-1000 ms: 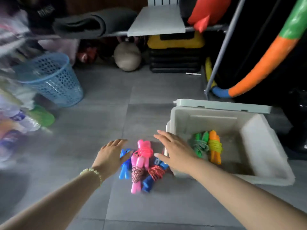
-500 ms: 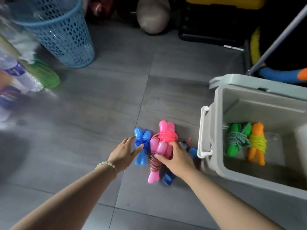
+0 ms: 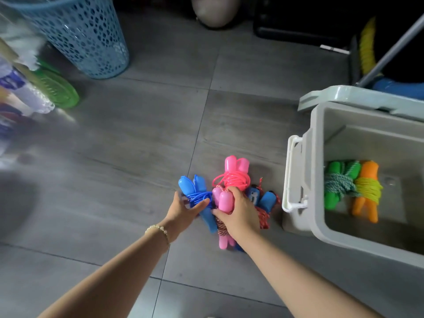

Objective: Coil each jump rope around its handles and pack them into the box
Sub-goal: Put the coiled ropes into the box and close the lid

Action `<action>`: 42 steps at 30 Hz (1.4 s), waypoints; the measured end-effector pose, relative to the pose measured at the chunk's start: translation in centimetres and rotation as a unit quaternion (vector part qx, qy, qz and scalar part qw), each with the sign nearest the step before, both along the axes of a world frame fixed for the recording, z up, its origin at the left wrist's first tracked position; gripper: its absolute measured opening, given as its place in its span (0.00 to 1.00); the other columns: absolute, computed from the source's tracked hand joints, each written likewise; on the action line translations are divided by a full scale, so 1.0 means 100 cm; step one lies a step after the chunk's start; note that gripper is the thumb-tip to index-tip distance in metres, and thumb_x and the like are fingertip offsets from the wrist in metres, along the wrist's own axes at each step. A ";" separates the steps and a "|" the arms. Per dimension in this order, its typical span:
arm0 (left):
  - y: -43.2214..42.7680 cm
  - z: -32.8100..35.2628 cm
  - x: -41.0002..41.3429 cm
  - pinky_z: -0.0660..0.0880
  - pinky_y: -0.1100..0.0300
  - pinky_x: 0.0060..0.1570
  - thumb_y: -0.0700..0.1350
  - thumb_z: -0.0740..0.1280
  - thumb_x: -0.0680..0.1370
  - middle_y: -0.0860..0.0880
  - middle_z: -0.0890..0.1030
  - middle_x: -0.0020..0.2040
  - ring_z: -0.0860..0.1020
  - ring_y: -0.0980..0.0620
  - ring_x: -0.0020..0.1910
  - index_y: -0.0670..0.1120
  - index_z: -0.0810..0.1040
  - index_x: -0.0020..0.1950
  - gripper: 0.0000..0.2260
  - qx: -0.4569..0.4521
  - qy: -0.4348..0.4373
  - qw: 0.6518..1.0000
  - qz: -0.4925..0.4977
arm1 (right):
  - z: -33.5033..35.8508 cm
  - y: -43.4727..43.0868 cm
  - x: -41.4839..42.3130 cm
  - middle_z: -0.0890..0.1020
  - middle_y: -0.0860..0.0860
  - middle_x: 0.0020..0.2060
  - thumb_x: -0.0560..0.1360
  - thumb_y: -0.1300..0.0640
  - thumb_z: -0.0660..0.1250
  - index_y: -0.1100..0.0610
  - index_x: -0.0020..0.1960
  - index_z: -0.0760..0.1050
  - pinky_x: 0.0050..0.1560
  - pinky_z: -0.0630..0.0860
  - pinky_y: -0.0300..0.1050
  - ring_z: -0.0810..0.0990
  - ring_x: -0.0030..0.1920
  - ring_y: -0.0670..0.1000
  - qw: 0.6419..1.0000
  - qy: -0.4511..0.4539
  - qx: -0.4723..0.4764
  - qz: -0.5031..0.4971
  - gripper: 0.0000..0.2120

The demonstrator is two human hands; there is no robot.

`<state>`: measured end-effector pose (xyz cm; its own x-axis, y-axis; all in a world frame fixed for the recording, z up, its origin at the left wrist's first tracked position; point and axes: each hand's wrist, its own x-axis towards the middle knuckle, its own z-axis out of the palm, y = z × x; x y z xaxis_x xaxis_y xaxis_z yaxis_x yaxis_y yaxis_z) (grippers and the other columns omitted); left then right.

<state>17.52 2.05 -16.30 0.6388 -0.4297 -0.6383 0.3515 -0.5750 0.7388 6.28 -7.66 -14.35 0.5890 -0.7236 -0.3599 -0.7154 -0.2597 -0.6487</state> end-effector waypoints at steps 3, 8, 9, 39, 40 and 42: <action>0.014 0.016 -0.005 0.77 0.63 0.41 0.42 0.72 0.73 0.46 0.79 0.51 0.78 0.54 0.44 0.39 0.66 0.59 0.21 -0.013 0.007 1.000 0.012 | 0.014 0.002 -0.005 0.80 0.53 0.55 0.71 0.51 0.72 0.53 0.64 0.67 0.48 0.70 0.45 0.78 0.55 0.57 1.000 -0.010 0.026 0.003 0.25; 0.030 0.077 0.001 0.76 0.60 0.46 0.41 0.71 0.74 0.46 0.79 0.55 0.77 0.54 0.46 0.41 0.66 0.60 0.20 -0.045 -0.016 0.999 0.005 | 0.067 -0.008 -0.011 0.76 0.47 0.59 0.69 0.50 0.74 0.52 0.64 0.68 0.52 0.71 0.42 0.76 0.56 0.52 0.991 -0.111 0.073 0.001 0.27; 0.029 0.095 0.002 0.76 0.59 0.47 0.41 0.71 0.74 0.46 0.79 0.56 0.77 0.53 0.48 0.40 0.66 0.61 0.20 -0.062 -0.018 0.998 -0.001 | 0.081 -0.011 -0.013 0.75 0.45 0.59 0.68 0.49 0.75 0.50 0.63 0.68 0.54 0.72 0.44 0.76 0.56 0.51 0.988 -0.129 0.084 0.005 0.27; -0.269 0.063 -0.144 0.78 0.45 0.46 0.35 0.64 0.78 0.39 0.75 0.56 0.76 0.44 0.47 0.48 0.55 0.74 0.29 -0.029 -0.058 0.958 -0.278 | 0.037 -0.280 -0.217 0.76 0.53 0.54 0.71 0.54 0.73 0.55 0.62 0.68 0.56 0.72 0.46 0.76 0.54 0.54 0.980 -0.112 0.024 -0.162 0.23; -0.273 0.060 -0.149 0.78 0.52 0.42 0.33 0.61 0.79 0.39 0.72 0.58 0.75 0.47 0.45 0.48 0.55 0.75 0.27 -0.035 -0.059 0.958 -0.279 | 0.031 -0.281 -0.214 0.76 0.53 0.54 0.70 0.54 0.73 0.55 0.62 0.68 0.56 0.73 0.46 0.76 0.54 0.54 0.979 -0.112 0.022 -0.168 0.24; -0.281 0.055 -0.157 0.78 0.52 0.41 0.34 0.60 0.80 0.41 0.69 0.61 0.75 0.48 0.44 0.47 0.56 0.75 0.26 -0.047 -0.075 0.958 -0.274 | 0.021 -0.281 -0.212 0.76 0.53 0.56 0.69 0.54 0.74 0.56 0.64 0.68 0.59 0.72 0.47 0.77 0.56 0.55 0.973 -0.129 0.008 -0.192 0.27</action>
<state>1.83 -26.03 -10.78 0.3832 -0.7778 -0.4981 -0.0984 -0.5706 0.8153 -14.93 -35.81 -12.23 0.3488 -0.9035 -0.2490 -0.5711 0.0058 -0.8209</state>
